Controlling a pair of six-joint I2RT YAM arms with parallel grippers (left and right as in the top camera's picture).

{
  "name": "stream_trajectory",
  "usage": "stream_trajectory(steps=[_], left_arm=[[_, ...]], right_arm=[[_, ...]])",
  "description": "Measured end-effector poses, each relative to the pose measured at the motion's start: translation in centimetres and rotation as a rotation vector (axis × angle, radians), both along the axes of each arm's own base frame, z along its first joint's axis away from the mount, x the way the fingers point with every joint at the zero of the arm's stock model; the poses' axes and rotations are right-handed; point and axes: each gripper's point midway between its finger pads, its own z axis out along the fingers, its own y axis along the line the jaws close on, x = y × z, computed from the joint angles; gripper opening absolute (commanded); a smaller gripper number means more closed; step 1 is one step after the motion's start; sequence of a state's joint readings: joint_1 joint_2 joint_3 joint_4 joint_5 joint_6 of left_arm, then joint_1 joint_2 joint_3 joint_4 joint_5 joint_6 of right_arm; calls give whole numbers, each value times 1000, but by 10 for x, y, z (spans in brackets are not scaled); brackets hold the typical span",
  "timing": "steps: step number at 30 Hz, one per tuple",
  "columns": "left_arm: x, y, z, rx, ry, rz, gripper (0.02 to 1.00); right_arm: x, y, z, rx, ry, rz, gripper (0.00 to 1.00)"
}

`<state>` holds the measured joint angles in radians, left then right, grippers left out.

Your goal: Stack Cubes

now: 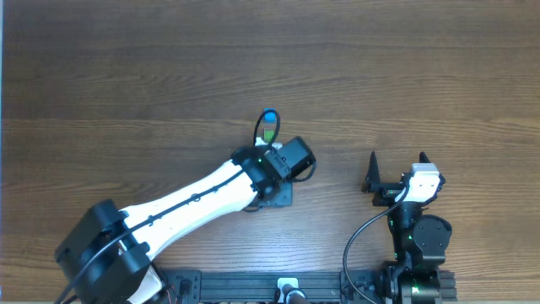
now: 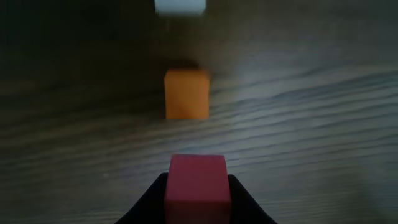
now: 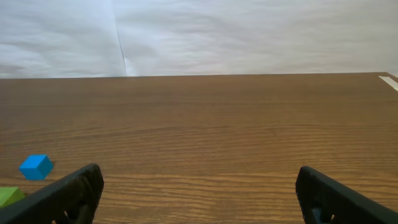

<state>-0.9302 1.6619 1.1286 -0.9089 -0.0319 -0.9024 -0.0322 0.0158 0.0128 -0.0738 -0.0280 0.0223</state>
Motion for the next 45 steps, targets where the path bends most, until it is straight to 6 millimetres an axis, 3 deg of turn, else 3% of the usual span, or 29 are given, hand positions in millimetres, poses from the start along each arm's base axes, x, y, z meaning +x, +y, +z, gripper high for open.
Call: stream_trajectory(steps=[6, 17, 27, 45], left_arm=[[32, -3, 27, -31, -71, 16, 38], [83, 5, 50, -54, -125, 48, 38], [87, 4, 18, 14, -54, 17, 36], [84, 6, -7, 63, -2, 9, 40]], right_arm=[[0, 0, 0, 0, 0, 0, 993], [0, 0, 0, 0, 0, 0, 991], [0, 0, 0, 0, 0, 0, 993], [0, 0, 0, 0, 0, 0, 991]])
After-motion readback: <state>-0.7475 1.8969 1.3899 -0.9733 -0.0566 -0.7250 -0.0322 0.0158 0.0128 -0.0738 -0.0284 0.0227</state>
